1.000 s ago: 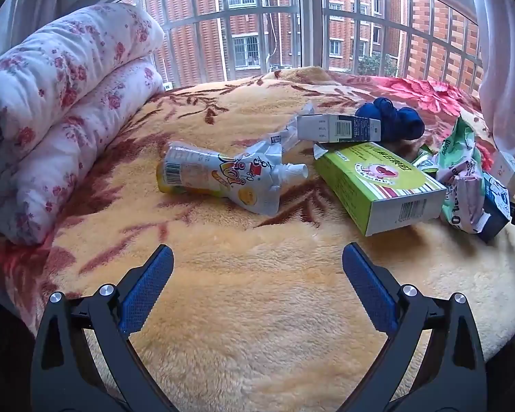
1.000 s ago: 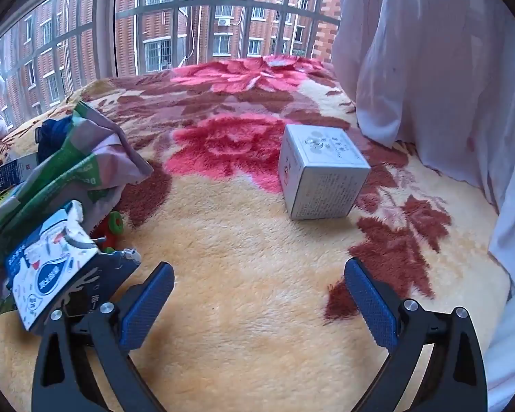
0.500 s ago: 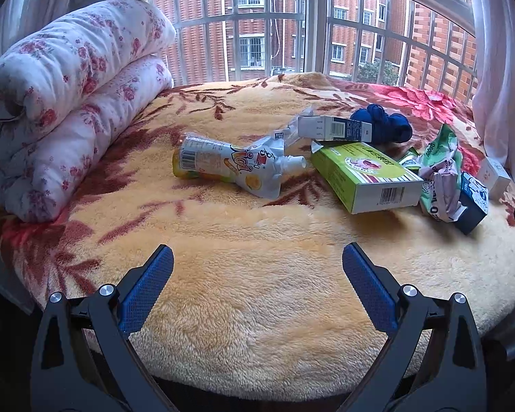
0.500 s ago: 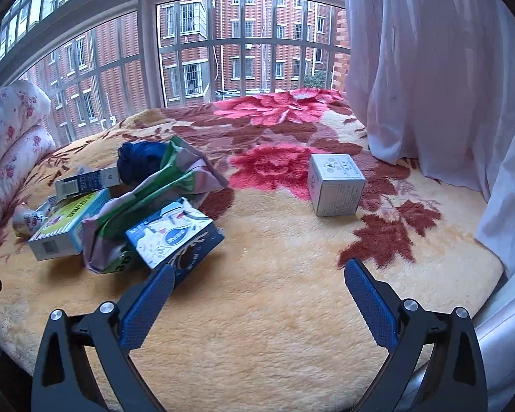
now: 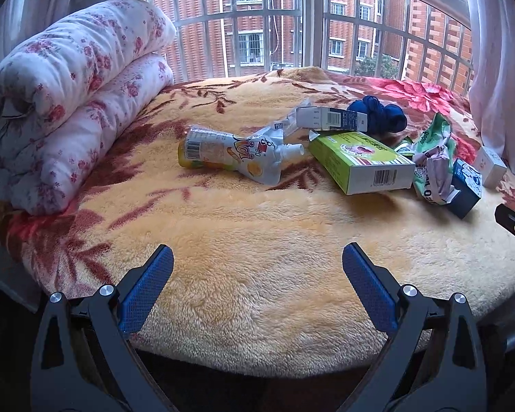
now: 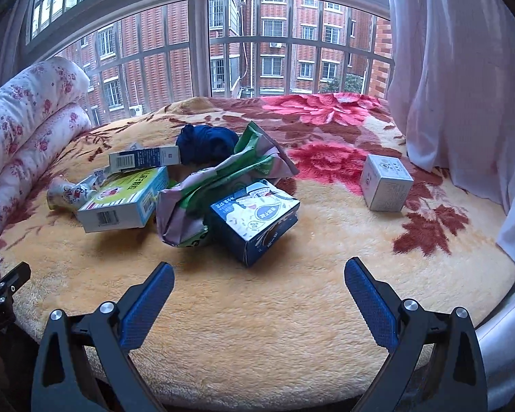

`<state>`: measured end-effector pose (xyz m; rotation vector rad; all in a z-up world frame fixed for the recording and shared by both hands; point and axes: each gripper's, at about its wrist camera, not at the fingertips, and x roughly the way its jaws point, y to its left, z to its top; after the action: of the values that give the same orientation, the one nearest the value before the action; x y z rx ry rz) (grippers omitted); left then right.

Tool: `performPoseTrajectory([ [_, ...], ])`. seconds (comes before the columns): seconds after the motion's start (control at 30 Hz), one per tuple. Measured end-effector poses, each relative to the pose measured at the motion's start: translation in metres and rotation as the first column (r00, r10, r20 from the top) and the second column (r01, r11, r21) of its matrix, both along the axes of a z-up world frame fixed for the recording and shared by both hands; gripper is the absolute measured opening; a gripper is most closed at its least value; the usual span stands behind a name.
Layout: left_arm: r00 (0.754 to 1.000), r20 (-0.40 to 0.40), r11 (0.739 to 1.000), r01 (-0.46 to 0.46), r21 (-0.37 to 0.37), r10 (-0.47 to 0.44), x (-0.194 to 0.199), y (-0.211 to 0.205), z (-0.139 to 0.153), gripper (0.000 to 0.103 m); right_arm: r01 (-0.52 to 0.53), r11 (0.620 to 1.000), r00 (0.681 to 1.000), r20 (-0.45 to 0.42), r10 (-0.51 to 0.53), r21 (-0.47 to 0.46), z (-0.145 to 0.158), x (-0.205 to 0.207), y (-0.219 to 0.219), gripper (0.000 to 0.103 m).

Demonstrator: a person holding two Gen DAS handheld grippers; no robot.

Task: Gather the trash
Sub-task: 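Move both tools toward the pile of packaging on the bed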

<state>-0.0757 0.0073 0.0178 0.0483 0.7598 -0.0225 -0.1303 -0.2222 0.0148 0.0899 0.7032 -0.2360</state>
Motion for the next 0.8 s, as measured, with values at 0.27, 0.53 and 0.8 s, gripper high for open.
performPoseTrajectory([
  [0.27, 1.000, 0.004, 1.000, -0.027, 0.011, 0.027, 0.002, -0.001, -0.001, 0.096, -0.023, 1.000, 1.000, 0.002, 0.023, -0.008, 0.000, 0.005, 0.011, 0.098],
  [0.53, 0.999, -0.010, 0.999, -0.039, 0.015, 0.039, 0.009, -0.001, -0.006, 0.096, -0.024, 1.000, 1.000, -0.009, 0.024, -0.008, -0.005, 0.009, 0.009, 0.098],
  [0.8, 0.999, -0.016, 0.999, -0.035, 0.012, 0.036, 0.011, -0.002, -0.008, 0.096, -0.011, 1.000, 1.000, -0.010, 0.011, 0.001, -0.007, 0.011, 0.003, 0.098],
])
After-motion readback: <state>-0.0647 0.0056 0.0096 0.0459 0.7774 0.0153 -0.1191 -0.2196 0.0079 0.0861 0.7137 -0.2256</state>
